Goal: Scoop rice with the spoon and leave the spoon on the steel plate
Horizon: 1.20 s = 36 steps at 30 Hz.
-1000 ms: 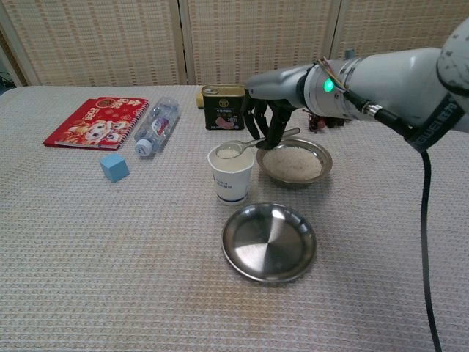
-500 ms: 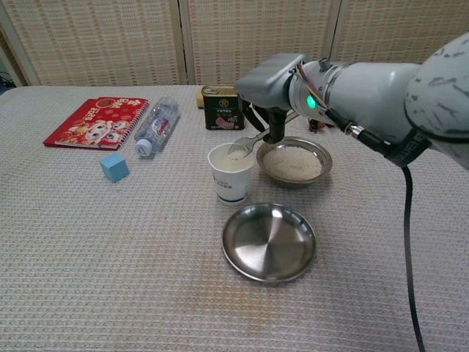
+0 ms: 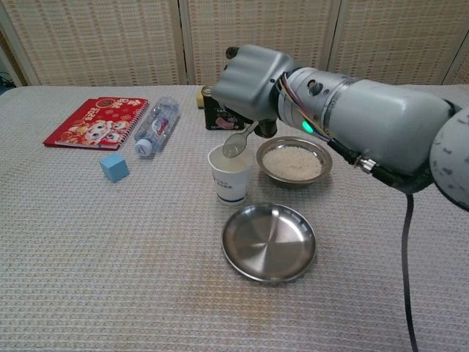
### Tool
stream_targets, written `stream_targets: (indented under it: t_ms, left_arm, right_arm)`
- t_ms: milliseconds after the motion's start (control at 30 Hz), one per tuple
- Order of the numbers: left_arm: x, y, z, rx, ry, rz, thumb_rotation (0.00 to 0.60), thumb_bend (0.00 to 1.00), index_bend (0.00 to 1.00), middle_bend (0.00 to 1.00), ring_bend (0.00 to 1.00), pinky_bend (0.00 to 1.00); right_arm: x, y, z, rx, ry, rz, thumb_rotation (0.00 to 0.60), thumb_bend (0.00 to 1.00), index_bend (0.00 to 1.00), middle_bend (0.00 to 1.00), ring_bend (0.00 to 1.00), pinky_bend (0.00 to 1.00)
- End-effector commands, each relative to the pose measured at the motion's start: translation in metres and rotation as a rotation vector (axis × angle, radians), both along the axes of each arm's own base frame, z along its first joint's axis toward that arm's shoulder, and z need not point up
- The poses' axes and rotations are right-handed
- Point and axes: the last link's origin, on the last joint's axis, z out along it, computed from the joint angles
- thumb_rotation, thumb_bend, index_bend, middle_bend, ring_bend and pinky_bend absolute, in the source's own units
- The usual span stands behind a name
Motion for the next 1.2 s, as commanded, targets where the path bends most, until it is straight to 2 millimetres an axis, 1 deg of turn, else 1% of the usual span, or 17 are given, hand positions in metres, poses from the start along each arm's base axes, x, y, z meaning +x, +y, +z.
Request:
stream_targets:
  t_ms: [33,300,400,467,567,700,767,833,967,1000,1100,1200]
  left_arm:
    - [0.0,0.0,0.0,0.012,0.005,0.001,0.6,0.42,0.0,0.0,0.04,0.17]
    - [0.002,0.0,0.001,0.036,0.014,-0.02,0.6,0.42,0.0,0.0,0.04,0.17]
    - [0.002,-0.001,0.0,0.041,0.017,-0.029,0.6,0.42,0.0,0.0,0.04,0.17]
    - [0.002,-0.001,0.0,0.043,0.016,-0.031,0.6,0.42,0.0,0.0,0.04,0.17]
    - [0.002,-0.002,0.001,0.047,0.014,-0.032,0.6,0.42,0.0,0.0,0.04,0.17]
    - [0.002,-0.002,0.001,0.051,0.016,-0.034,0.6,0.42,0.0,0.0,0.04,0.17]
    - [0.002,-0.002,0.001,0.049,0.019,-0.034,0.6,0.42,0.0,0.0,0.04,0.17]
    - [0.003,-0.001,0.0,0.048,0.021,-0.034,0.6,0.42,0.0,0.0,0.05,0.17]
    - [0.005,-0.003,-0.003,0.043,0.027,-0.041,0.6,0.42,0.0,0.0,0.05,0.17]
    - [0.006,-0.003,-0.004,0.042,0.029,-0.043,0.6,0.42,0.0,0.0,0.05,0.17]
    - [0.007,-0.003,-0.005,0.039,0.032,-0.047,0.6,0.42,0.0,0.0,0.05,0.17]
    - [0.007,-0.003,-0.005,0.039,0.034,-0.053,0.6,0.42,0.0,0.0,0.05,0.17]
  right_arm:
    - [-0.001,0.002,0.003,-0.018,0.007,0.021,0.6,0.36,0.84,0.6,0.16,0.0]
    - [-0.007,0.004,0.007,-0.03,0.035,0.028,0.6,0.36,0.84,0.6,0.16,0.0]
    - [-0.009,0.006,0.013,-0.029,0.003,0.026,0.6,0.36,0.84,0.6,0.16,0.0]
    - [-0.01,0.009,0.018,-0.009,-0.076,-0.002,0.6,0.36,0.84,0.6,0.16,0.0]
    - [-0.017,0.019,0.033,0.046,-0.261,-0.061,0.6,0.36,0.84,0.6,0.16,0.0]
    - [-0.034,0.043,0.057,0.146,-0.474,-0.162,0.6,0.36,0.83,0.6,0.16,0.0]
    - [-0.043,0.053,0.064,0.187,-0.547,-0.205,0.6,0.36,0.83,0.6,0.16,0.0]
    - [-0.057,0.064,0.067,0.222,-0.609,-0.247,0.6,0.36,0.83,0.6,0.15,0.0]
    - [-0.083,0.075,0.059,0.262,-0.662,-0.272,0.6,0.36,0.81,0.6,0.13,0.0]
    - [-0.091,0.078,0.054,0.27,-0.667,-0.279,0.6,0.36,0.81,0.6,0.13,0.0]
    - [-0.105,0.08,0.038,0.283,-0.67,-0.295,0.6,0.36,0.8,0.6,0.13,0.0]
    - [-0.113,0.081,0.02,0.291,-0.681,-0.288,0.6,0.36,0.76,0.6,0.13,0.0]
